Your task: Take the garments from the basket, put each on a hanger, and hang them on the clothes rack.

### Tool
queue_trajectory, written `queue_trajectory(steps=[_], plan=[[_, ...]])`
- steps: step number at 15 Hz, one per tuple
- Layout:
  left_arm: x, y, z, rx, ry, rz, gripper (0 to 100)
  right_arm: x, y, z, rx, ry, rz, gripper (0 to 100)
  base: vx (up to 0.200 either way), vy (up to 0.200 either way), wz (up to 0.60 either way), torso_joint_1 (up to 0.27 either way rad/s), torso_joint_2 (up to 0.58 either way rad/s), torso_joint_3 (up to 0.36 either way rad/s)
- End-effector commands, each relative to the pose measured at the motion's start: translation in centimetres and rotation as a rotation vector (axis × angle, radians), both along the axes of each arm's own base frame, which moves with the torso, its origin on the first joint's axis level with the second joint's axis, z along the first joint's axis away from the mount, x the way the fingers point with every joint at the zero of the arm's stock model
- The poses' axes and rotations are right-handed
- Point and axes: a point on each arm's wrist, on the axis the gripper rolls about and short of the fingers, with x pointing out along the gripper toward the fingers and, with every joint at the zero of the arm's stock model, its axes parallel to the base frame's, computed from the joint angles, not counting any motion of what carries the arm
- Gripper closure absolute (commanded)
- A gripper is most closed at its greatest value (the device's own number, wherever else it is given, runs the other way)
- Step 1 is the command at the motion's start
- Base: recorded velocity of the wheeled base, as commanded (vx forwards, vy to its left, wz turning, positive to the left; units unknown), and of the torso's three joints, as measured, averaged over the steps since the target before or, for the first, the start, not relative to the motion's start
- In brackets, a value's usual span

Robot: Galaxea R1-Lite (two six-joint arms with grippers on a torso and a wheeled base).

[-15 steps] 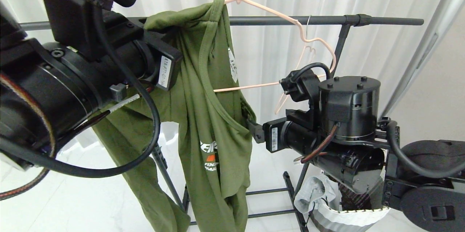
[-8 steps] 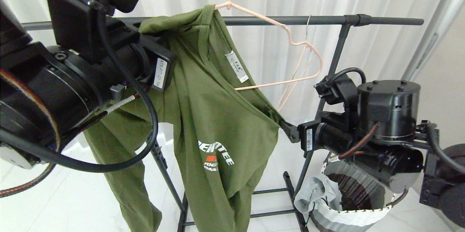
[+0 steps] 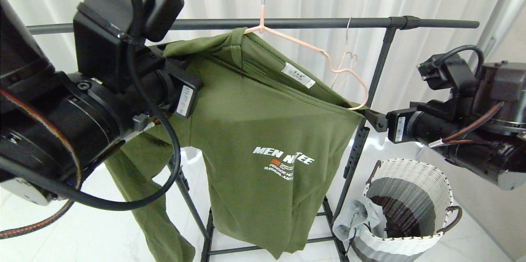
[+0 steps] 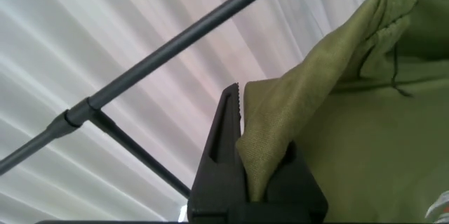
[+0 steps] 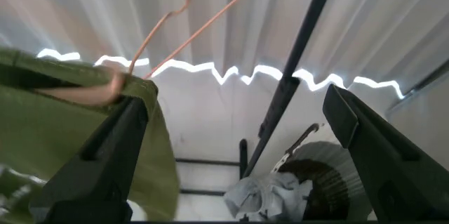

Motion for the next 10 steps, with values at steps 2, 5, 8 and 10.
queue_trajectory(steps=[2, 5, 8, 10], plan=[[0.0, 0.0, -1.4, 0.034, 0.037, 0.002, 100, -1.5, -1.7, 2.3, 0.047, -0.073, -0.006, 0, 0.000, 0.000, 0.00, 0.000, 0.00, 0.000], [0.0, 0.1, -2.4, 0.068, 0.061, 0.009, 100, -2.8, -2.5, 3.9, 0.071, -0.120, 0.001, 0, 0.000, 0.000, 0.00, 0.000, 0.00, 0.000], [0.3, -0.1, -3.0, 0.094, 0.074, 0.030, 100, -4.6, -3.0, 6.0, 0.084, -0.139, 0.047, 0, 0.000, 0.000, 0.00, 0.000, 0.00, 0.000], [1.2, -0.8, -3.0, 0.045, 0.047, 0.075, 100, -6.7, -2.3, 6.1, 0.070, -0.108, 0.153, 0, 0.000, 0.000, 0.00, 0.000, 0.00, 0.000]])
